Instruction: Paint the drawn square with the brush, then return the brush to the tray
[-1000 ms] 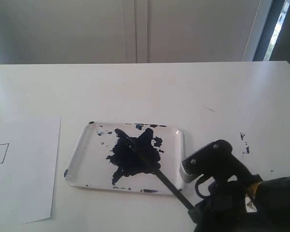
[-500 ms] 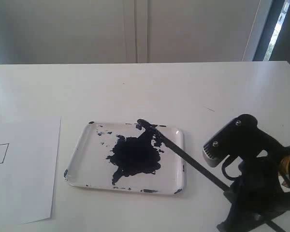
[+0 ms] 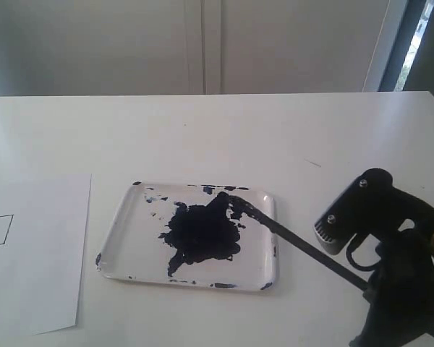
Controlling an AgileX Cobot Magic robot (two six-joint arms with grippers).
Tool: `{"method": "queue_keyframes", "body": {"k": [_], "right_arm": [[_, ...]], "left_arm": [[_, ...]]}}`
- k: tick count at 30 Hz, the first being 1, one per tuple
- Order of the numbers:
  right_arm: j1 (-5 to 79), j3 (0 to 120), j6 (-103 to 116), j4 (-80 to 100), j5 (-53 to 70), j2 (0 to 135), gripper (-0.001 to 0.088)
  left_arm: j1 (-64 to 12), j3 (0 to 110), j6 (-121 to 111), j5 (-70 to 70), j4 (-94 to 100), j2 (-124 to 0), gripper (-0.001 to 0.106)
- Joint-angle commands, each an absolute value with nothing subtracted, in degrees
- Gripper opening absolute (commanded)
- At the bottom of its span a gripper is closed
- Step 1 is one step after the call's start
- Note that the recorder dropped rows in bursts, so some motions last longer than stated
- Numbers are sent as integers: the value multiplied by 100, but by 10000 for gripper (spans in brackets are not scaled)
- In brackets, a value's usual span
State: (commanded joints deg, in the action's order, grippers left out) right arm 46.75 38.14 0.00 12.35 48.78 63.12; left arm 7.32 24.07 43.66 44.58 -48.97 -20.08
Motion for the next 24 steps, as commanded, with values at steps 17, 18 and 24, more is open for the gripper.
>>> {"method": "queue_keyframes", "body": {"k": [17, 18, 24], "right_arm": [[4675, 4945, -454, 925, 5546, 7483, 0], [4675, 4958, -488, 869, 5560, 7546, 0], [4685, 4958, -762, 431, 5483, 7828, 0]], "left_arm": [[732, 2407, 4366, 4458, -4897, -1997, 0], [732, 2407, 4366, 4458, -4897, -1997, 0], [732, 2407, 4366, 4458, -4897, -1997, 0]]}}
